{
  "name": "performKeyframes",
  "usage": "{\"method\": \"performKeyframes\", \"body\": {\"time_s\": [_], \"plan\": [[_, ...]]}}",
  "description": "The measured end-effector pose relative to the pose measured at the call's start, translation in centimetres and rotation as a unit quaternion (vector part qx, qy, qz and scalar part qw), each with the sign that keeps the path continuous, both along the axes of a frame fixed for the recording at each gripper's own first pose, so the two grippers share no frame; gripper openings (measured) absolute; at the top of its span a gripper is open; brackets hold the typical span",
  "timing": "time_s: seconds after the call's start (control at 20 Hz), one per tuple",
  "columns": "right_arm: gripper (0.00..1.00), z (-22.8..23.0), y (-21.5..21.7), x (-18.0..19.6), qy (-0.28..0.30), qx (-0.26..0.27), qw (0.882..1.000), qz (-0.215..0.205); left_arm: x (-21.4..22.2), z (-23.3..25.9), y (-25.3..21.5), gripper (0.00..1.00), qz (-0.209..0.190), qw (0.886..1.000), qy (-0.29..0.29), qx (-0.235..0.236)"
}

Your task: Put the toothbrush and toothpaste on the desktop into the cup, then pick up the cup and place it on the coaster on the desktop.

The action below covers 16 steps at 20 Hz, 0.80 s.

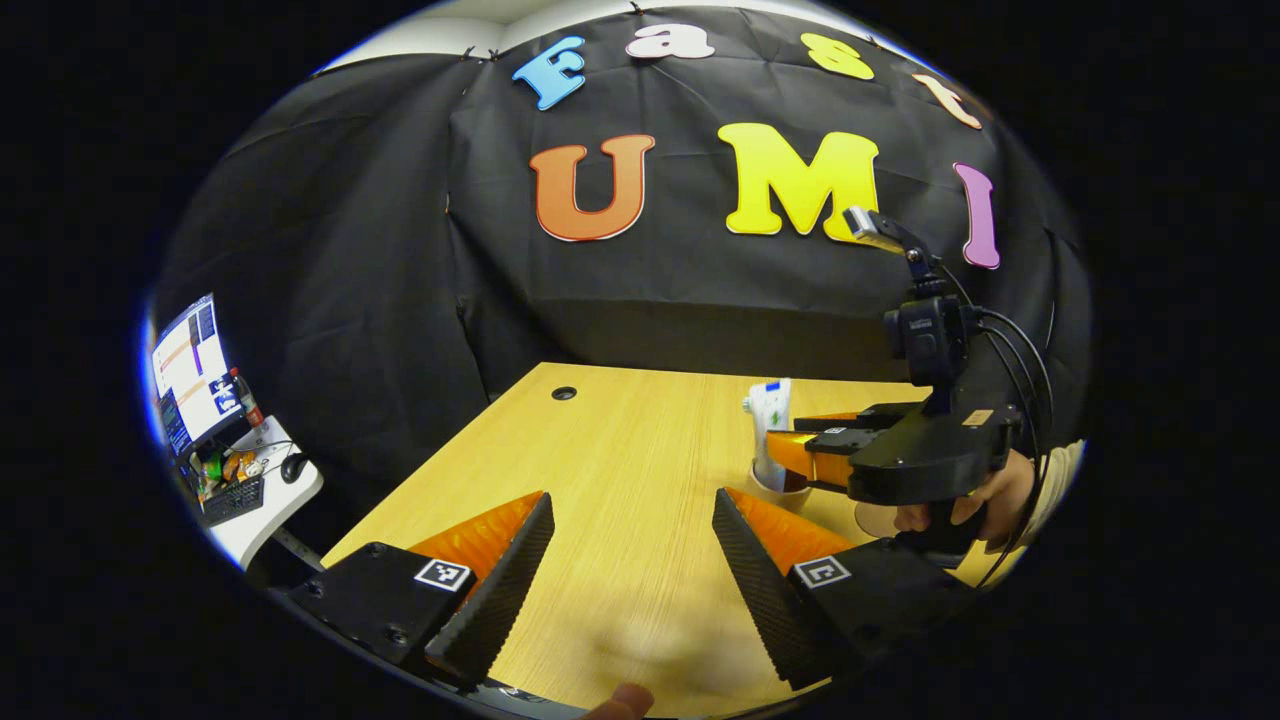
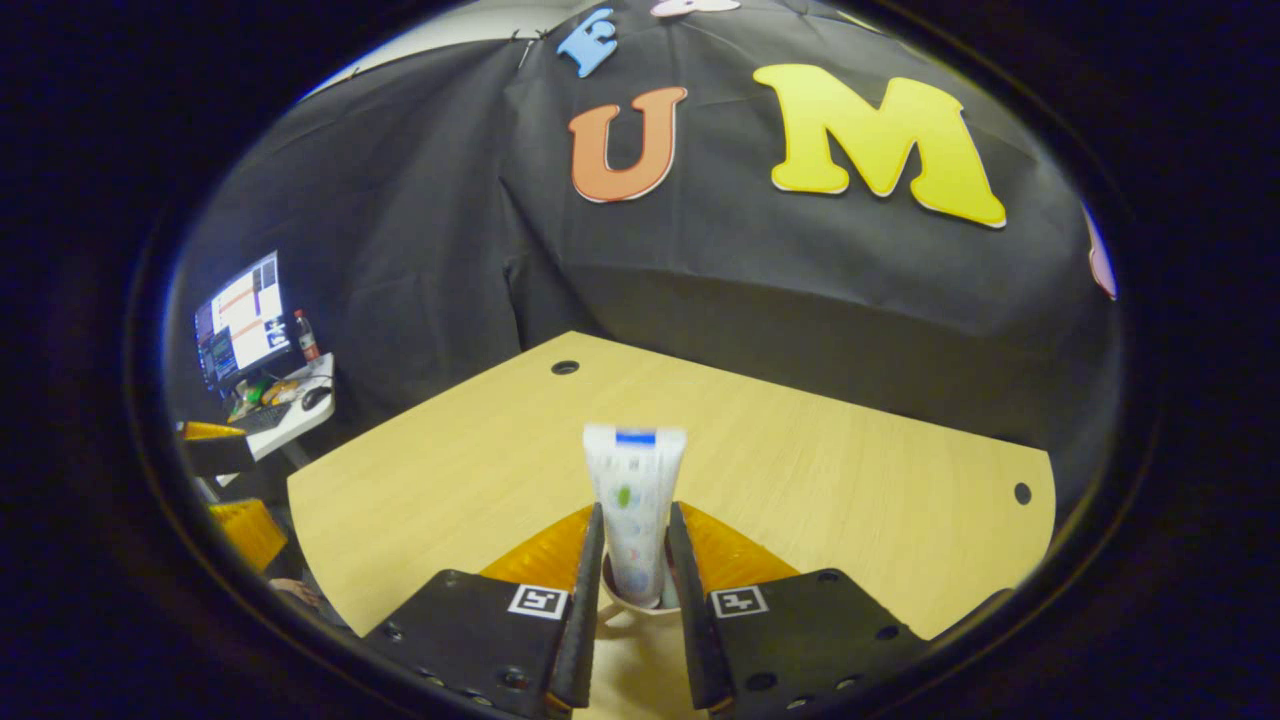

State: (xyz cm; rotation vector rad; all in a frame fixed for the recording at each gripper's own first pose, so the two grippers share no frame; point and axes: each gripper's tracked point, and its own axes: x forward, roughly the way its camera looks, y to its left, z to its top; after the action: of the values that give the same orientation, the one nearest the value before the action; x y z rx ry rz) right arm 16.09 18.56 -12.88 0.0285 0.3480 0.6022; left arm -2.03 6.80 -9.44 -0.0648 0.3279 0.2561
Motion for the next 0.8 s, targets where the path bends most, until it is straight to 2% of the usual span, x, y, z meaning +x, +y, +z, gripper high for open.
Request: {"method": "performKeyframes", "body": {"time_s": [0.05,0.2,0.45,0.65,0.7,0.8], "plan": [[0.37,0.5,-0.4,-0.4,-0.004,0.000,1.000,0.001,0.4,-0.2,-0.4,1.00,-0.003,1.000,0.002,0.000],[0.49,2.7,-2.1,-2.3,-0.016,0.004,1.000,0.005,1.9,-1.0,-2.2,1.00,-0.030,0.999,0.014,-0.023],[0.61,8.1,-7.6,-5.3,-0.057,0.015,0.998,-0.025,5.2,-2.7,-4.9,1.00,-0.072,0.995,0.033,-0.068],[0.80,11.1,-12.8,-8.7,-0.071,0.028,0.995,-0.063,7.5,-5.2,-7.4,1.00,-0.119,0.986,0.081,-0.086],[0.88,11.4,-13.6,-9.9,-0.070,0.031,0.995,-0.065,7.7,-5.9,-7.5,1.00,-0.120,0.985,0.096,-0.082],[0.98,12.0,-15.9,-11.9,-0.075,0.031,0.993,-0.085,8.5,-7.2,-7.6,1.00,-0.115,0.982,0.124,-0.079]]}}
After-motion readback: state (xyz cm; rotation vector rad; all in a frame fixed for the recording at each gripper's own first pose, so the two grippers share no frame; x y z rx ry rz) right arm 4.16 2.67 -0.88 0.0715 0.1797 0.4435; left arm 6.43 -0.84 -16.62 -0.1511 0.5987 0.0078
